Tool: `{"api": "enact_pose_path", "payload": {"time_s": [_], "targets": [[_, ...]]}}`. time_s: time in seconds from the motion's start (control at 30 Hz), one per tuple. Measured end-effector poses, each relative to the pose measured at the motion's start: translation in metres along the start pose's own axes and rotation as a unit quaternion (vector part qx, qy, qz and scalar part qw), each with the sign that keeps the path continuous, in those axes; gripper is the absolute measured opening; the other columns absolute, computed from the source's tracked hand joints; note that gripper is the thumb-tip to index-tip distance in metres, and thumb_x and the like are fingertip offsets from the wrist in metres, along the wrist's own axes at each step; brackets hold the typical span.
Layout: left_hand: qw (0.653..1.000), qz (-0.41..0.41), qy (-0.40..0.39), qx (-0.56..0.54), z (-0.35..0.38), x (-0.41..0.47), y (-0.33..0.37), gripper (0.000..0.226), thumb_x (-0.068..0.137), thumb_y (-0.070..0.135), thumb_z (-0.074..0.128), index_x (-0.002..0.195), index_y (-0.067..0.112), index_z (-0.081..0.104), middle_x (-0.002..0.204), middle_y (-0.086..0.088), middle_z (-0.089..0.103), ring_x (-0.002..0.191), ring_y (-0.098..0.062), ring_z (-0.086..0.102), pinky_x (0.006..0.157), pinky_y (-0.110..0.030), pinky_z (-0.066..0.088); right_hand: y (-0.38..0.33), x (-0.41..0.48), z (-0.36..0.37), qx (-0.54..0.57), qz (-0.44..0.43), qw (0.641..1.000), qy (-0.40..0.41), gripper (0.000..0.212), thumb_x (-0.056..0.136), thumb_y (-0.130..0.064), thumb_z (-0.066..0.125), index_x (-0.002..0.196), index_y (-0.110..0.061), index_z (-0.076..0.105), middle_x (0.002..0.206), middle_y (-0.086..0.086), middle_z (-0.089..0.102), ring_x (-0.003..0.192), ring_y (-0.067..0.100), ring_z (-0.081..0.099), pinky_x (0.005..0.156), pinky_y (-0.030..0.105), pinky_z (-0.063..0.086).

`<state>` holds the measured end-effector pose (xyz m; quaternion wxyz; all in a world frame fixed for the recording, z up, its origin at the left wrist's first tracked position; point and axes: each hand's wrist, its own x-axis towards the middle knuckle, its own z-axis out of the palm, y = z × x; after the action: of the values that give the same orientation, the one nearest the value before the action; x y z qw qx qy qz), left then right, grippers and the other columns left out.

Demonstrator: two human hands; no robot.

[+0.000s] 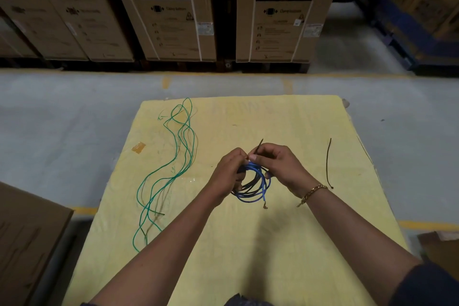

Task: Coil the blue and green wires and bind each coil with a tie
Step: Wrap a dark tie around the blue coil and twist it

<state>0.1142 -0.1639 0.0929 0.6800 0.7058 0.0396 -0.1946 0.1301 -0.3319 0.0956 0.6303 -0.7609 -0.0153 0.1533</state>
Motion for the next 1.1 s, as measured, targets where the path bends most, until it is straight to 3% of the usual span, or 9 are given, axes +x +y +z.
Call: {"api": "enact_pose_path", "payload": {"time_s": [0.1, 0.27, 0.43, 0.7, 0.87, 1.1], "targets": [[1.0, -0.003, 0.017, -0.008, 0.0, 0.0, -0.002, 0.014, 0.096, 0.011, 0.037, 0.083, 0.012, 0.044, 0.054, 0.005, 0.027, 0.046, -0.012, 0.02, 0.052, -0.029, 0.023, -0.001, -0.004, 0.007, -0.002, -0.007, 0.998, 0.057, 0.013, 0.095, -0.025, 0.068, 0.09, -0.016, 0.076, 0.094, 0.002, 0.076, 0.08, 0.011, 0.065, 0.055, 0.023, 0.05], [0.998, -0.004, 0.047, -0.046, 0.004, -0.002, -0.005, 0.012, 0.098, 0.015, 0.036, 0.089, 0.014, 0.044, 0.054, 0.005, 0.027, 0.046, -0.011, 0.02, 0.054, -0.031, 0.022, -0.006, -0.01, 0.019, 0.078, -0.025, 0.991, 0.106, 0.018, 0.1, -0.025, 0.06, 0.096, -0.013, 0.073, 0.097, -0.001, 0.078, 0.093, 0.013, 0.074, 0.075, 0.021, 0.05], [0.997, 0.001, 0.029, -0.065, 0.003, -0.006, -0.002, 0.012, 0.098, 0.014, 0.035, 0.089, 0.015, 0.043, 0.05, 0.009, 0.033, 0.045, -0.009, 0.023, 0.054, -0.03, 0.025, -0.008, -0.013, 0.019, 0.123, -0.006, 0.98, 0.156, 0.017, 0.098, -0.024, 0.063, 0.095, -0.012, 0.074, 0.091, 0.002, 0.078, 0.081, 0.015, 0.074, 0.064, 0.025, 0.053], [0.997, 0.006, 0.019, -0.074, 0.003, -0.01, 0.005, 0.01, 0.099, 0.014, 0.037, 0.093, 0.013, 0.044, 0.052, 0.01, 0.032, 0.044, -0.01, 0.023, 0.052, -0.027, 0.027, -0.01, -0.012, 0.0, 0.161, 0.043, 0.986, -0.02, 0.02, 0.099, -0.015, 0.057, 0.104, -0.01, 0.076, 0.094, 0.005, 0.073, 0.09, 0.017, 0.064, 0.074, 0.032, 0.053], [0.997, 0.007, 0.021, -0.075, 0.003, -0.009, 0.006, 0.011, 0.1, 0.015, 0.039, 0.089, 0.016, 0.043, 0.053, 0.009, 0.034, 0.045, -0.011, 0.023, 0.054, -0.029, 0.023, -0.01, -0.013, -0.006, 0.219, 0.097, 0.97, -0.044, 0.017, 0.093, -0.012, 0.064, 0.099, -0.012, 0.08, 0.094, 0.007, 0.072, 0.091, 0.021, 0.062, 0.07, 0.029, 0.058], [0.999, 0.013, 0.022, -0.04, 0.004, -0.007, 0.004, 0.012, 0.102, 0.016, 0.04, 0.091, 0.019, 0.044, 0.06, 0.007, 0.04, 0.048, -0.01, 0.028, 0.052, -0.028, 0.027, -0.014, -0.012, 0.004, 0.184, 0.123, 0.975, 0.032, 0.004, 0.084, -0.008, 0.071, 0.085, -0.012, 0.072, 0.074, 0.003, 0.066, 0.072, 0.016, 0.061, 0.061, 0.03, 0.05]]}}
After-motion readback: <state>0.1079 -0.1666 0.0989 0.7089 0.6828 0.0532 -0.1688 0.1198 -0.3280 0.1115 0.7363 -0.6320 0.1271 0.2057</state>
